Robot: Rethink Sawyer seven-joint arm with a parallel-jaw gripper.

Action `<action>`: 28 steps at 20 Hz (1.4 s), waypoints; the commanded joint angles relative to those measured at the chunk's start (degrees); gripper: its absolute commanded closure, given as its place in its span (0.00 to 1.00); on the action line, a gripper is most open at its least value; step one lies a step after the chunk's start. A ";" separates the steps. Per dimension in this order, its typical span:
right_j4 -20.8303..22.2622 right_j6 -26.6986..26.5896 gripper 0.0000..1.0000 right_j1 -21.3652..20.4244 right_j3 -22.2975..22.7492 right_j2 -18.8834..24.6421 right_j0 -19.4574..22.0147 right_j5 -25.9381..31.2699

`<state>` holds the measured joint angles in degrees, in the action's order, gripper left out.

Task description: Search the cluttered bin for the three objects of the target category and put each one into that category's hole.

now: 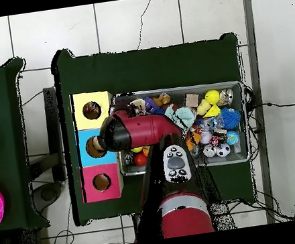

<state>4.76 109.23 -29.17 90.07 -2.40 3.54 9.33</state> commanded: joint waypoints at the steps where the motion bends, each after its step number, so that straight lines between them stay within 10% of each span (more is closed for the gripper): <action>1: 3.39 4.64 0.00 3.41 -3.96 -2.32 -1.22 -4.59; 19: 5.36 2.75 0.00 9.52 -9.99 -3.68 0.42 -8.41; 28: 1.04 4.86 0.00 17.39 -14.07 -6.96 -0.10 0.02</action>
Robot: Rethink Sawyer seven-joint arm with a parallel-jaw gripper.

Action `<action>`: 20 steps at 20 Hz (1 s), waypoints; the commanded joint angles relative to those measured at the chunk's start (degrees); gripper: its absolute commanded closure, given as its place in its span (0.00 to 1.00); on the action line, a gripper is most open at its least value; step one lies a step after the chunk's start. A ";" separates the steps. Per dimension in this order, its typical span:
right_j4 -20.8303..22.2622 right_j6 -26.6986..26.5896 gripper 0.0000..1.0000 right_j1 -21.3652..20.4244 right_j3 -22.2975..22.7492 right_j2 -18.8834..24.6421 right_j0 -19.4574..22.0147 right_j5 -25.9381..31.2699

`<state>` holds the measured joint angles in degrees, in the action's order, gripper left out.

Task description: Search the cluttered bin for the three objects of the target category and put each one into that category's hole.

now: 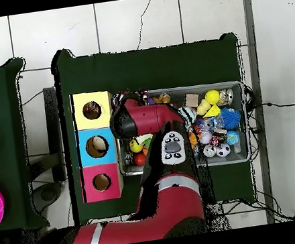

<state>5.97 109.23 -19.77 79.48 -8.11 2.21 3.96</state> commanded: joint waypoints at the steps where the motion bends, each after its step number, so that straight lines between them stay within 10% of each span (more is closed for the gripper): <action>1: -0.36 5.04 0.00 8.18 -3.50 -1.81 1.10 5.88; 20: 0.06 3.91 0.00 -4.31 7.38 2.89 2.63 10.29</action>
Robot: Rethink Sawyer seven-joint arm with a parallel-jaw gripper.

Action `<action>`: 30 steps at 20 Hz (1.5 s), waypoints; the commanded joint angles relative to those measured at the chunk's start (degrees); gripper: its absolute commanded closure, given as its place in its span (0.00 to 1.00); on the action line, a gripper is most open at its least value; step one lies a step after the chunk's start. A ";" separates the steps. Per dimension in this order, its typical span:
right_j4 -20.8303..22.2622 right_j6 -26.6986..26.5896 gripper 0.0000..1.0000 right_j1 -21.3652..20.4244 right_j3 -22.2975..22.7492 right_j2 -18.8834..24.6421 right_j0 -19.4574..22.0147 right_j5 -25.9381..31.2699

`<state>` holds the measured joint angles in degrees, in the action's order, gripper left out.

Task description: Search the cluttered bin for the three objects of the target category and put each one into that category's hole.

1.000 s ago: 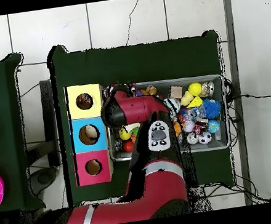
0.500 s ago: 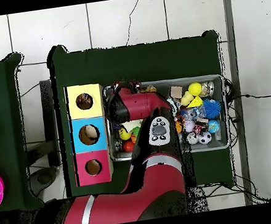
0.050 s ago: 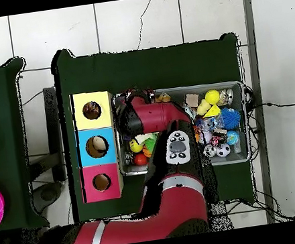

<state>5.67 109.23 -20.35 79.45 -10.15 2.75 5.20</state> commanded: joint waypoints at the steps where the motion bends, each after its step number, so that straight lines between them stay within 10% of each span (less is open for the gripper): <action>1: 0.27 3.83 0.00 -3.61 7.56 5.13 2.22 9.51; 19: 1.65 -0.69 0.00 0.89 7.94 13.09 6.50 19.30; 30: 1.35 9.59 0.00 -0.19 9.66 6.09 -2.49 8.86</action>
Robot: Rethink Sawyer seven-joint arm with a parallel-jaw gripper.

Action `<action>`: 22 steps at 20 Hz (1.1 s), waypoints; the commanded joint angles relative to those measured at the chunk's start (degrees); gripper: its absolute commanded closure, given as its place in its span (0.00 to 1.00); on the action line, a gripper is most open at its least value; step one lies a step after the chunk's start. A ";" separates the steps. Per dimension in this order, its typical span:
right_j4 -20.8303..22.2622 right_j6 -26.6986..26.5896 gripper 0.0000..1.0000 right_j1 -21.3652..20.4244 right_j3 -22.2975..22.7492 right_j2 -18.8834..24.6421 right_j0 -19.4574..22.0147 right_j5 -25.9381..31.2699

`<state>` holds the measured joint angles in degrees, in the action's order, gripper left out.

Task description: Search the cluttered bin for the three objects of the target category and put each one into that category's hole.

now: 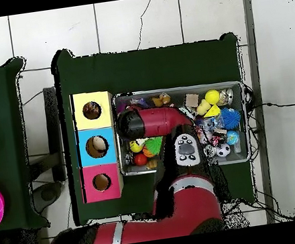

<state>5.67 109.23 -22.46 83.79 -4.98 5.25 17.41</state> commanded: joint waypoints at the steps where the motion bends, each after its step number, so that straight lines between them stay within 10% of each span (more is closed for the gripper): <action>1: 0.80 10.32 0.00 2.18 5.26 0.50 -5.67 -3.88; 22: -0.70 8.68 0.00 9.43 -1.09 -1.72 -6.53 -10.76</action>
<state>5.56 109.23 -19.82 83.08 -9.47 -2.09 9.50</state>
